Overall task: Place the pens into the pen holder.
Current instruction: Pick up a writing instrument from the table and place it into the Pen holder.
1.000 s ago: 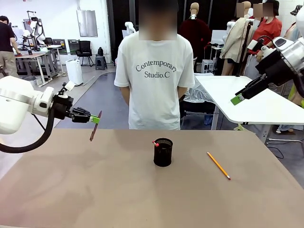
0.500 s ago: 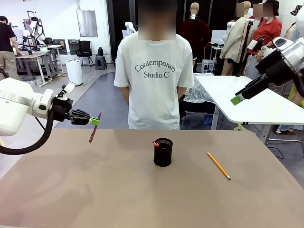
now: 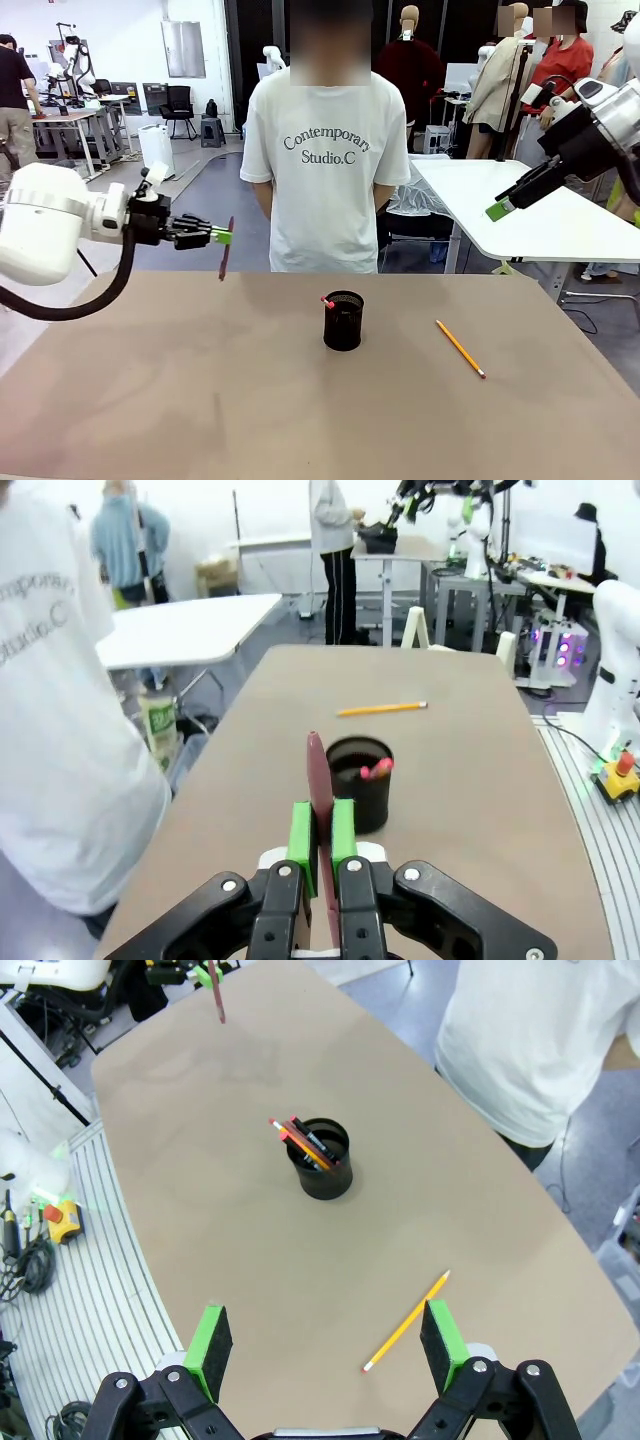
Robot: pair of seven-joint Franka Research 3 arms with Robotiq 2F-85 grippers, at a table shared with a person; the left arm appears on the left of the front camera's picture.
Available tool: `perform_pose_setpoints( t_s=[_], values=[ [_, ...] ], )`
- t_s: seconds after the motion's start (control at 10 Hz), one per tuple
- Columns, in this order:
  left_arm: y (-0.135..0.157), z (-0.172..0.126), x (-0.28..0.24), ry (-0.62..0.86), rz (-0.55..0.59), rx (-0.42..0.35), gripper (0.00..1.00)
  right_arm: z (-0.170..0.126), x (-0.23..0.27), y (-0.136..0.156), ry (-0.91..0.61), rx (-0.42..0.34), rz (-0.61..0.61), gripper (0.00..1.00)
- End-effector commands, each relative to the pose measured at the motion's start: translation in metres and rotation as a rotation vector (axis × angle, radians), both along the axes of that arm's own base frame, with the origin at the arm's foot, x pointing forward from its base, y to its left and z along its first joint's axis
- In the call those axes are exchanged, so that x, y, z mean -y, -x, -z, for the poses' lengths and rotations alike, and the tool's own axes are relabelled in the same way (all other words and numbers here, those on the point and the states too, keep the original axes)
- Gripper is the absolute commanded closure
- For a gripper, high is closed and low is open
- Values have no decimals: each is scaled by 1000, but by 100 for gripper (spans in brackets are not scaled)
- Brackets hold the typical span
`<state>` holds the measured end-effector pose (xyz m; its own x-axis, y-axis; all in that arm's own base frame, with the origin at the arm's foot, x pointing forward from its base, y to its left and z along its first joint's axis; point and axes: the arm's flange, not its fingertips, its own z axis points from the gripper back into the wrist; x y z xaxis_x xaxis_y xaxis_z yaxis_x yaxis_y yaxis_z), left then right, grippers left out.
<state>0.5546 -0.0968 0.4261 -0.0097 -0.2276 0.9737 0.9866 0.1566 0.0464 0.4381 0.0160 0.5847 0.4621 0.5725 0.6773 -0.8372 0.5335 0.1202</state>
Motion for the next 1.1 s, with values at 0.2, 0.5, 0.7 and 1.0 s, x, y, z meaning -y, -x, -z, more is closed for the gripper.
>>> perform_pose_setpoints(
  t_s=[0.2, 0.5, 0.7, 1.0],
  values=[
    [-25, -10, 56, 54, 105, 190, 100, -1, 0, 0, -12, 4, -6, 0],
    [-35, -9, 107, 129, 168, 261, 100, -1, 0, 0, -12, 4, -6, 0],
    [-38, -10, 138, 170, 213, 317, 100, -1, 0, 0, -12, 4, -6, 0],
    [-37, -11, 170, 215, 277, 322, 100, -1, 0, 0, -12, 4, -6, 0]
  ],
)
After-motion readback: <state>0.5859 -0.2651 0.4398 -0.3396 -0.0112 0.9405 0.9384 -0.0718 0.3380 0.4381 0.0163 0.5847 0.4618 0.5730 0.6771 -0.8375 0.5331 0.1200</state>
